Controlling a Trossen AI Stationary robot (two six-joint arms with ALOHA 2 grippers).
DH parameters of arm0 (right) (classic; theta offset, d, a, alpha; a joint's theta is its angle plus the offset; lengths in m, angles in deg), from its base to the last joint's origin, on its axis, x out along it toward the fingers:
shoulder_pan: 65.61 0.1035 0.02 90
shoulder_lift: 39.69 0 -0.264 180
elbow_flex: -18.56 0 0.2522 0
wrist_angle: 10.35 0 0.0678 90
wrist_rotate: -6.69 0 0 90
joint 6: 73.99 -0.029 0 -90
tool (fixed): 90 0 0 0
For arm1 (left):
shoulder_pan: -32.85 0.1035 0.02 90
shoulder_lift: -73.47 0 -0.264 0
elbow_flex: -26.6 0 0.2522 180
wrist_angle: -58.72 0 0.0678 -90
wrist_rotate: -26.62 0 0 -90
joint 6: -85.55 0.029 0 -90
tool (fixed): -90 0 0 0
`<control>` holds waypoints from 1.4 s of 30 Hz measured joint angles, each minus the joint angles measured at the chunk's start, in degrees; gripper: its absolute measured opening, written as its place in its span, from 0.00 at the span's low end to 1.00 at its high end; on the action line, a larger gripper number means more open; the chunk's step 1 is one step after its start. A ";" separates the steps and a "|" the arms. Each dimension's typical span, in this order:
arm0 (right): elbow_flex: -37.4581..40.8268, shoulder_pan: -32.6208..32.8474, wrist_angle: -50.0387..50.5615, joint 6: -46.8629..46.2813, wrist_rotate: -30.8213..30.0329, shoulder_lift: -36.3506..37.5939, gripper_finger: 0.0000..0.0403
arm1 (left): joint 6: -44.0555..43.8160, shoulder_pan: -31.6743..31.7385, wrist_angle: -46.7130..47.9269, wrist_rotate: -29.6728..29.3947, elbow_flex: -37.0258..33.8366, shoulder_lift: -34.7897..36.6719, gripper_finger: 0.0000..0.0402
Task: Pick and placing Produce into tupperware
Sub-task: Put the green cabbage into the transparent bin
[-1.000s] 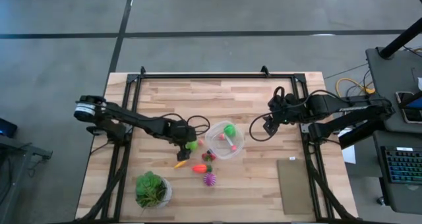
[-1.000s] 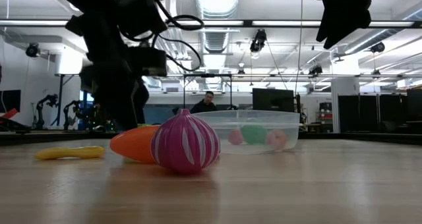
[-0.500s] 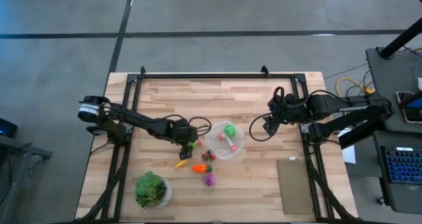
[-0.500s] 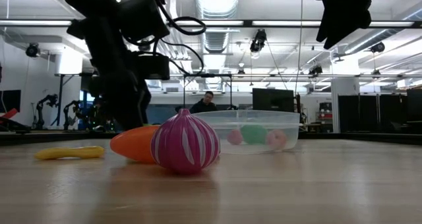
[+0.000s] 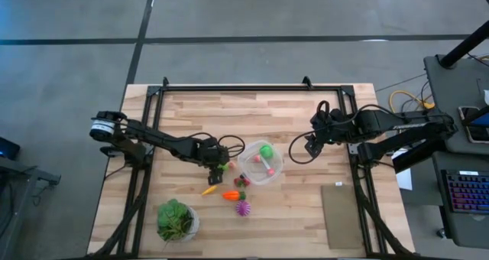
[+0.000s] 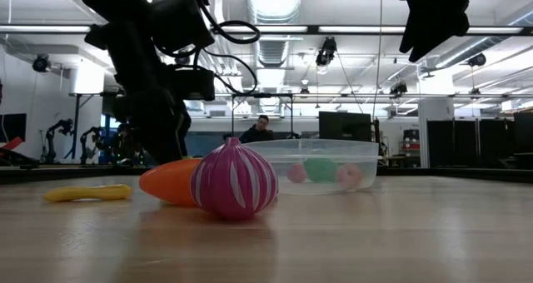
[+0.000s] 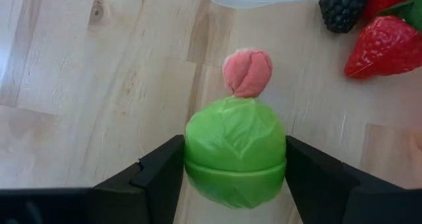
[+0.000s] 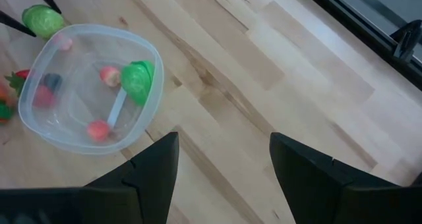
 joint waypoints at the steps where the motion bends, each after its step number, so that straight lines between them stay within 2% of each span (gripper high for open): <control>1: 0.00 0.00 0.00 -0.07 0.00 0.00 0.57 | 0.00 0.00 0.02 0.00 0.00 0.00 0.53; 6: 0.00 0.00 -0.02 -0.09 0.01 0.00 0.57 | 0.00 0.00 1.14 0.44 0.75 0.78 0.53; 16: 0.00 0.00 -0.02 -0.03 0.25 -0.01 0.57 | 3.45 2.24 0.32 0.96 5.76 10.74 0.53; 20: 0.00 -0.02 -0.03 0.37 0.26 -0.02 0.57 | 6.52 3.51 -2.19 2.29 8.08 11.47 0.53; 25: 0.00 -0.04 -0.06 0.57 0.24 -0.02 0.57 | 9.58 5.93 -5.25 4.99 10.97 4.36 0.53; 28: 0.00 -0.04 -0.02 0.36 0.26 -0.02 0.57 | 10.07 7.25 -5.18 8.30 14.45 -1.26 0.53; 31: 0.00 0.04 0.09 -0.35 0.50 -0.02 0.57 | 12.28 7.28 -3.76 9.22 18.83 -5.72 0.53; 37: 0.00 0.22 1.23 -1.16 1.95 -0.02 0.57 | 12.02 7.30 6.66 8.63 27.22 -12.38 0.57; 42: 0.00 0.24 1.92 -0.97 1.79 -0.02 0.57 | 10.55 7.11 12.53 8.54 30.00 -16.21 0.64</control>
